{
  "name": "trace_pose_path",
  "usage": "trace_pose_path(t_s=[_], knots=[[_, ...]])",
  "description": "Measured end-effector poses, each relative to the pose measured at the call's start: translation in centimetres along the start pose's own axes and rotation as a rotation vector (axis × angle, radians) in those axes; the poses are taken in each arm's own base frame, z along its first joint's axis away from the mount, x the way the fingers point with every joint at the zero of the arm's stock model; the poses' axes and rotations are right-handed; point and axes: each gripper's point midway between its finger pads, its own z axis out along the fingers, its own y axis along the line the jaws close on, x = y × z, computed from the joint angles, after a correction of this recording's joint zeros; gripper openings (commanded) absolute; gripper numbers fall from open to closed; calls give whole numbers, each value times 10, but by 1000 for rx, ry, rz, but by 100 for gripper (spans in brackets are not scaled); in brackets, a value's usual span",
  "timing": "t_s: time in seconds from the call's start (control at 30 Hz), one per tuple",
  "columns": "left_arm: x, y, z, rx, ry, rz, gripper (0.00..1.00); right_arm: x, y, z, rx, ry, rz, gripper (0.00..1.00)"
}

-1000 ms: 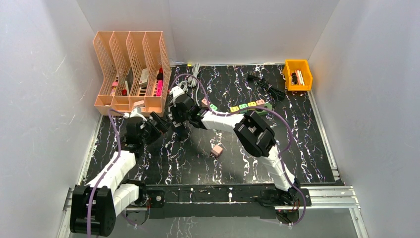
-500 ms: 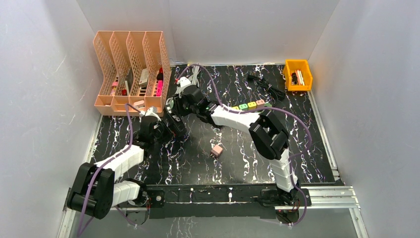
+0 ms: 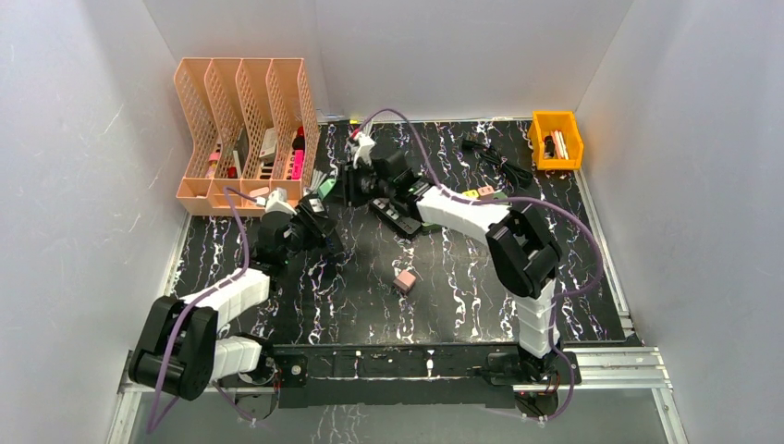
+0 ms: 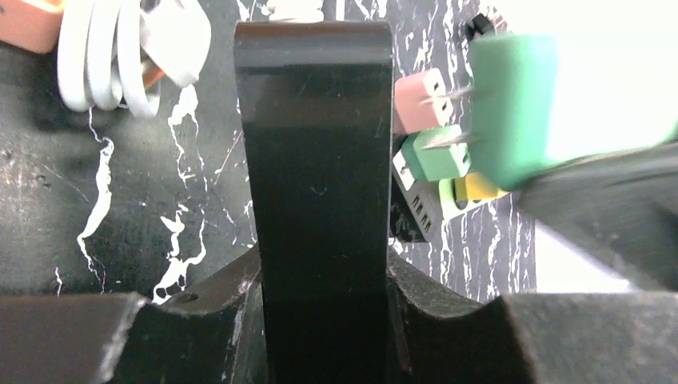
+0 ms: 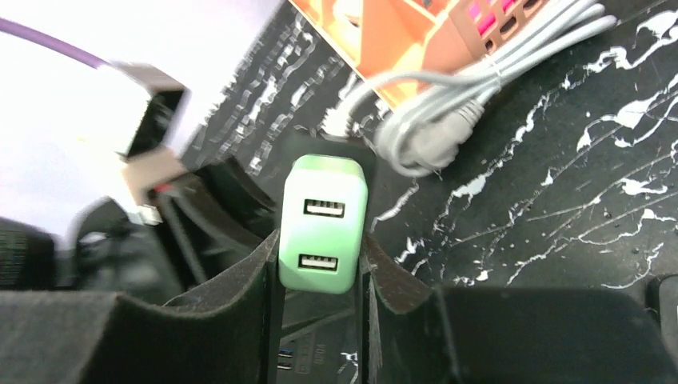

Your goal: Pull the plug off the socket

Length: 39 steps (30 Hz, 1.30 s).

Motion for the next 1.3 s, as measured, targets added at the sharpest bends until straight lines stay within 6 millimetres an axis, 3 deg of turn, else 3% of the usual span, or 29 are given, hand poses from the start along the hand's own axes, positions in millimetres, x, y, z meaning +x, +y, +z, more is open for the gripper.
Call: trace_pose_path(t_s=[0.17, 0.33, 0.43, 0.53, 0.63, 0.77, 0.9, 1.03, 1.13, 1.23, 1.27, 1.3], knots=[[14, 11, 4, -31, 46, -7, 0, -39, 2, -28, -71, -54, 47, 0], [26, 20, 11, -57, 105, 12, 0, -74, 11, -74, -63, -134, -40, 0], [31, 17, 26, -53, 169, 40, 0, -81, 20, -109, -65, -163, -108, 0], [29, 7, 41, -30, 210, 72, 0, -72, 15, -138, -42, -159, -146, 0], [21, -9, 55, 7, 236, 101, 0, -39, -16, -167, 33, -106, -121, 0], [11, -26, 78, 36, 269, 135, 0, 37, -69, -201, 186, 42, -6, 0], [9, -24, 100, 1, 314, 146, 0, 102, -82, -224, 257, 187, 78, 0], [16, -2, 101, -68, 360, 114, 5, 139, -76, -239, 249, 256, 149, 0], [13, 24, 98, -143, 380, 69, 28, 160, -70, -245, 228, 298, 205, 0], [9, 43, 93, -199, 387, 37, 60, 176, -69, -247, 222, 349, 248, 0], [6, 47, 91, -214, 386, 26, 73, 180, -69, -247, 222, 366, 260, 0], [5, 51, 90, -225, 388, 20, 94, 184, -71, -247, 223, 387, 272, 0]])
